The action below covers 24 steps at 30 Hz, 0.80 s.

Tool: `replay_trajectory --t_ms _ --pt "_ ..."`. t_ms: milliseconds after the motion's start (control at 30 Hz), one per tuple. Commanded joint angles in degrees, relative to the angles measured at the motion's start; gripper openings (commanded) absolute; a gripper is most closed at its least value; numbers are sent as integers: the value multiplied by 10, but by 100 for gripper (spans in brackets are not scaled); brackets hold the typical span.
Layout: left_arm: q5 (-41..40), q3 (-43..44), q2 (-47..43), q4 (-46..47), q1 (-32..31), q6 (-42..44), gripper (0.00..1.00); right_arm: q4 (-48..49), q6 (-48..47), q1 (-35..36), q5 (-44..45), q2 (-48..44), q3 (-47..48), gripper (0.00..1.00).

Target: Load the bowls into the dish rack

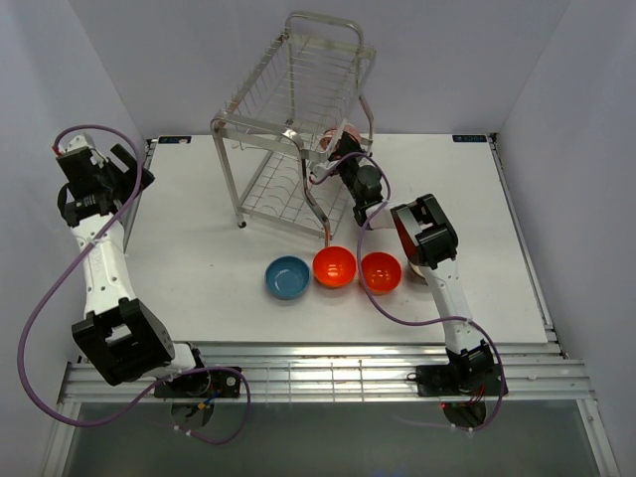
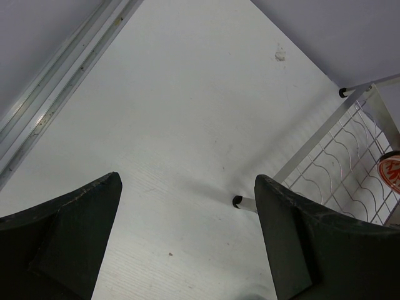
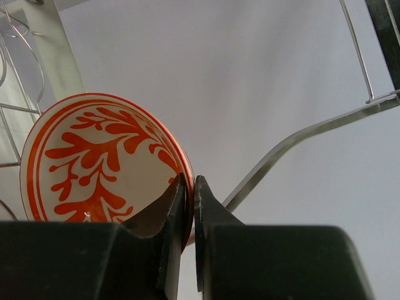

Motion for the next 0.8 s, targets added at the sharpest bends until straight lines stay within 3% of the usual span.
replay_trajectory --t_ms 0,200,267,367,600,767 --pt "12 -6 -7 11 5 6 98 362 -20 -2 -12 -13 7 8" --pt "17 -4 -2 11 7 6 98 362 -15 -2 -19 -17 -30 8" --pt "16 -5 -3 12 7 7 98 363 -11 -2 -21 -32 -66 12" --pt "18 -5 -5 11 7 8 98 369 0 -1 -21 -51 -102 28" --pt "25 -5 -7 10 7 5 98 360 32 2 -21 -99 -164 55" --pt "26 -2 -12 7 7 9 98 342 44 2 -6 -122 -169 69"
